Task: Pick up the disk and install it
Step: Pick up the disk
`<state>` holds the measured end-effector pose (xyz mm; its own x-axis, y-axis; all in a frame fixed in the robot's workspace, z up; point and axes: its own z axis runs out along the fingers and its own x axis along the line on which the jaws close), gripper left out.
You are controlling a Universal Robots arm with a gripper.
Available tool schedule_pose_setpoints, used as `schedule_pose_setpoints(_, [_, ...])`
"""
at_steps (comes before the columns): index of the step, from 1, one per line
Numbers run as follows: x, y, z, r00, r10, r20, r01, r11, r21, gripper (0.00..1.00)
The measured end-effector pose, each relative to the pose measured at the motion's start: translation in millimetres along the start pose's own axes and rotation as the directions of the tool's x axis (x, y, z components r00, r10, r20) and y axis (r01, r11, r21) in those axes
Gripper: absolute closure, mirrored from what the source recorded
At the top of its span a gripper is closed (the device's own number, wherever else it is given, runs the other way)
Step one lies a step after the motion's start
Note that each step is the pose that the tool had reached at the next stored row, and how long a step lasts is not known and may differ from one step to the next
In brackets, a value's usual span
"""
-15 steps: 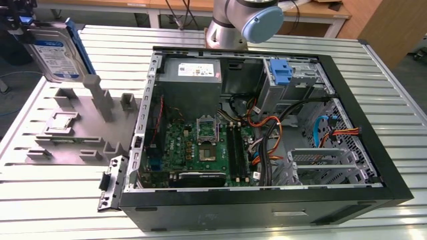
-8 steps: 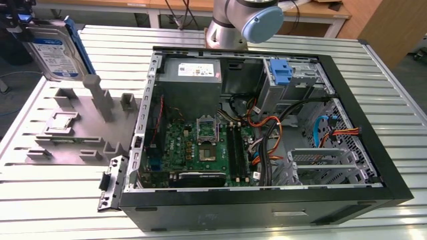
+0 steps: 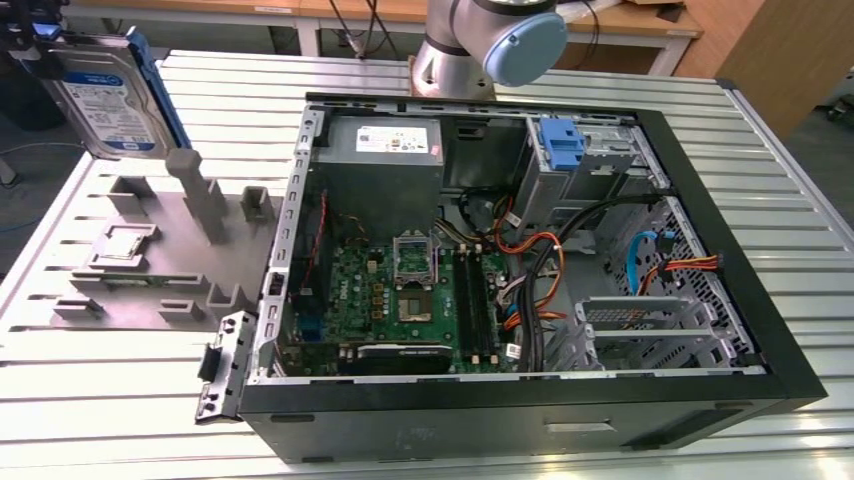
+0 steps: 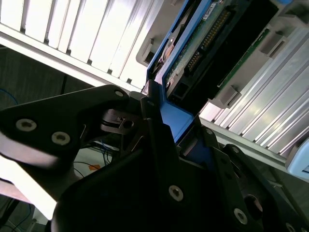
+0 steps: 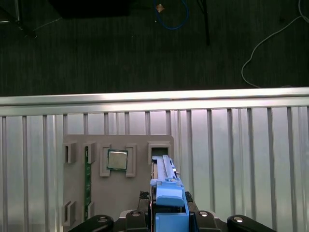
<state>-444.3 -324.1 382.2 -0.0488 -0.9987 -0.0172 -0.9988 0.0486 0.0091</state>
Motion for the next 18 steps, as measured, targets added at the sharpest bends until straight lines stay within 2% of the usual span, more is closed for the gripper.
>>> schedule_pose_setpoints(18, [-0.1, 0.0, -6.2, 1.0, 0.0, -0.0003, 0.0, 1.0, -0.0001, 0.64])
